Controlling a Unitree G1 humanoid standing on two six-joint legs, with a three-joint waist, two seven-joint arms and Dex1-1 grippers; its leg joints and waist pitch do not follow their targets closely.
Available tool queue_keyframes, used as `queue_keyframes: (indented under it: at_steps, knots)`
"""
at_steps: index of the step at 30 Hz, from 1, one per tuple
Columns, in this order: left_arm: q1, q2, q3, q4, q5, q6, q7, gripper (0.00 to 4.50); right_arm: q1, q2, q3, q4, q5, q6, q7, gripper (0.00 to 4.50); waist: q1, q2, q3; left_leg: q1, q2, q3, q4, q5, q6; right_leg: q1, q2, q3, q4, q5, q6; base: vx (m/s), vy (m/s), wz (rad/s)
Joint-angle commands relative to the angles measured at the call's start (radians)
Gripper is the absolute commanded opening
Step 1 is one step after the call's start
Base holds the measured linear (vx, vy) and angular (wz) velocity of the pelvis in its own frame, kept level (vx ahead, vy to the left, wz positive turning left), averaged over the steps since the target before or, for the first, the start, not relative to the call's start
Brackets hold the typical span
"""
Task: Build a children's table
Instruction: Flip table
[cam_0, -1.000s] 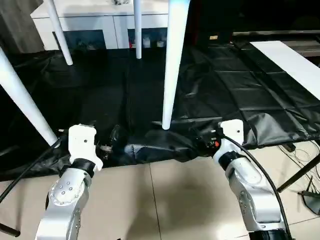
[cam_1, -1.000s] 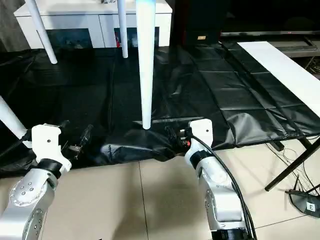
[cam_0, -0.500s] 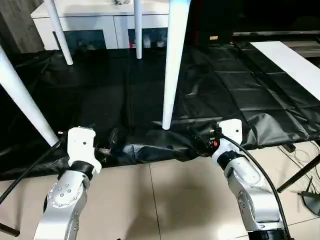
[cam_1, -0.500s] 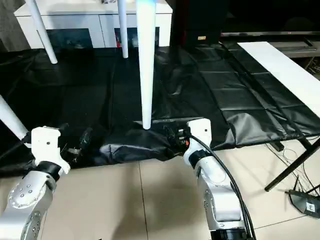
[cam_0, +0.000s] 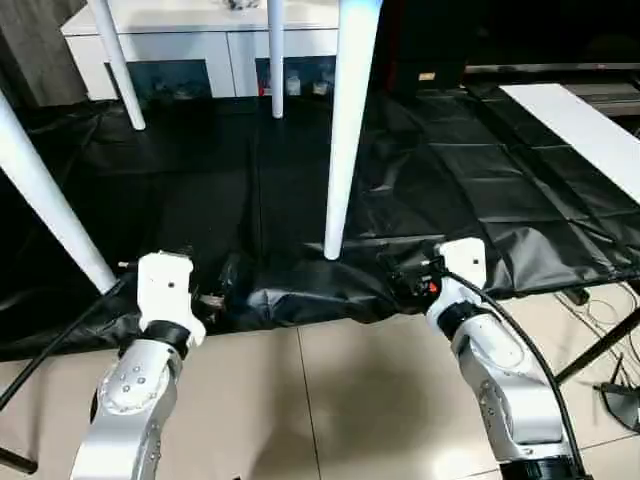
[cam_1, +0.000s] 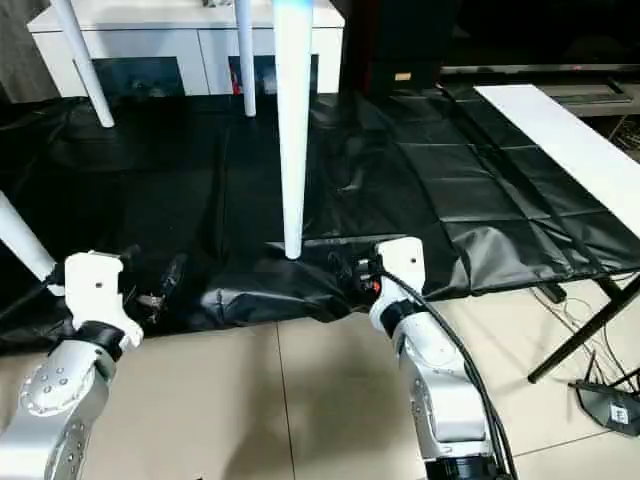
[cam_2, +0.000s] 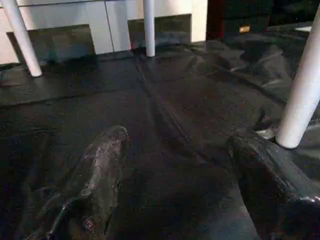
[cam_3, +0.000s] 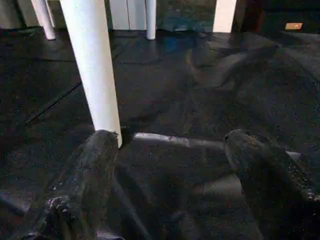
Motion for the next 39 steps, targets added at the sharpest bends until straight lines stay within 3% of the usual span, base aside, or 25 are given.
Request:
queue_keyframes:
  at_steps: [1,5,7,8,9,11,12,13,19,21,26,29,39]
  knots:
    - [-0.009,0.006,0.006,0.002,0.002,0.001,0.001,3.56,-0.006,0.002,0.011,0.009,0.012,-0.006,-0.001,3.73,0.004,0.002,-0.049,-0.010,-0.006,0.010,-0.067,-0.149,0.011,0.049,-0.051,0.042,-0.080,-0.126,-0.116,0.000,0.000,0.00]
    - [-0.015,0.011,0.009,-0.002,0.001,0.006,-0.001,3.56,-0.010,0.007,0.016,0.022,0.008,-0.012,-0.002,3.73,0.004,0.005,-0.050,-0.010,-0.006,0.009,-0.068,-0.156,0.008,0.048,-0.051,0.042,-0.080,-0.128,-0.118,0.000,0.000,0.00]
    - [-0.011,0.012,0.008,-0.003,0.000,0.007,-0.004,3.56,-0.005,0.008,0.019,0.018,0.008,-0.012,-0.002,3.73,0.003,0.010,-0.050,-0.010,-0.006,0.009,-0.067,-0.157,0.005,0.049,-0.051,0.041,-0.079,-0.119,-0.121,0.000,0.000,0.00]
    - [-0.010,0.013,0.006,0.004,0.001,0.004,-0.010,3.56,0.002,0.008,0.019,0.014,0.007,-0.013,-0.003,3.73,0.004,0.020,-0.052,-0.009,-0.006,0.008,-0.066,-0.151,0.002,0.048,-0.051,0.042,-0.076,-0.097,-0.125,0.000,0.000,0.00]
    - [-0.010,0.013,0.006,0.005,0.001,0.004,-0.010,3.56,0.002,0.008,0.019,0.014,0.007,-0.013,-0.003,3.73,0.002,0.016,-0.050,-0.009,-0.005,0.008,-0.067,-0.155,0.001,0.048,-0.049,0.041,-0.079,-0.095,-0.126,0.000,0.000,0.00]
    - [-0.022,0.013,0.004,0.022,0.004,-0.002,-0.015,3.56,0.015,0.004,0.015,-0.002,0.005,-0.009,-0.009,3.73,0.000,0.018,-0.051,-0.009,-0.006,0.008,-0.066,-0.161,-0.001,0.050,-0.048,0.041,-0.078,-0.086,-0.128,0.000,0.000,0.00]
    - [-0.029,0.013,0.003,0.027,0.003,-0.001,-0.016,3.56,0.020,0.002,0.012,-0.012,0.005,-0.006,-0.010,3.73,0.001,0.026,-0.052,-0.008,-0.007,0.008,-0.066,-0.159,-0.004,0.050,-0.048,0.041,-0.076,-0.080,-0.130,0.000,0.000,0.00]
    - [-0.029,0.013,0.003,0.027,0.003,-0.001,-0.016,3.56,0.020,0.002,0.012,-0.012,0.005,-0.006,-0.010,3.73,0.000,0.021,-0.051,-0.008,-0.007,0.009,-0.066,-0.166,-0.003,0.050,-0.048,0.041,-0.079,-0.082,-0.129,0.000,0.000,0.00]
    - [-0.021,0.004,-0.013,0.025,0.010,-0.003,-0.013,3.56,0.025,-0.007,0.006,-0.011,0.010,-0.007,-0.009,3.73,-0.001,0.019,-0.050,-0.010,-0.006,0.008,-0.067,-0.172,0.000,0.052,-0.050,0.041,-0.079,-0.101,-0.131,0.000,0.000,0.00]
    - [-0.019,0.006,-0.014,0.027,0.013,-0.006,-0.013,3.56,0.019,-0.005,0.008,-0.010,0.011,-0.007,-0.012,3.73,-0.002,0.013,-0.050,-0.009,-0.006,0.009,-0.067,-0.177,0.005,0.051,-0.050,0.041,-0.083,-0.128,-0.126,0.000,0.000,0.00]
    - [-0.032,0.007,0.005,0.022,0.009,-0.002,-0.006,3.56,0.004,-0.001,0.017,0.003,0.012,-0.011,-0.006,3.73,0.001,0.014,-0.050,-0.010,-0.006,0.009,-0.067,-0.164,0.009,0.049,-0.051,0.041,-0.081,-0.129,-0.125,0.000,0.000,0.00]
    - [-0.012,0.011,0.010,0.017,0.014,-0.006,-0.010,3.56,0.005,-0.002,0.018,-0.001,0.014,-0.008,-0.007,3.73,0.001,0.008,-0.051,-0.011,-0.006,0.010,-0.066,-0.153,0.011,0.050,-0.050,0.041,-0.080,-0.116,-0.125,0.000,0.000,0.00]
    - [-0.036,-0.002,0.007,0.044,0.017,-0.013,-0.002,3.56,0.007,-0.016,0.011,-0.014,0.015,0.000,-0.006,3.73,-0.002,0.012,-0.050,-0.010,-0.007,0.010,-0.066,-0.160,0.008,0.049,-0.049,0.042,-0.082,-0.129,-0.117,0.000,0.000,0.00]
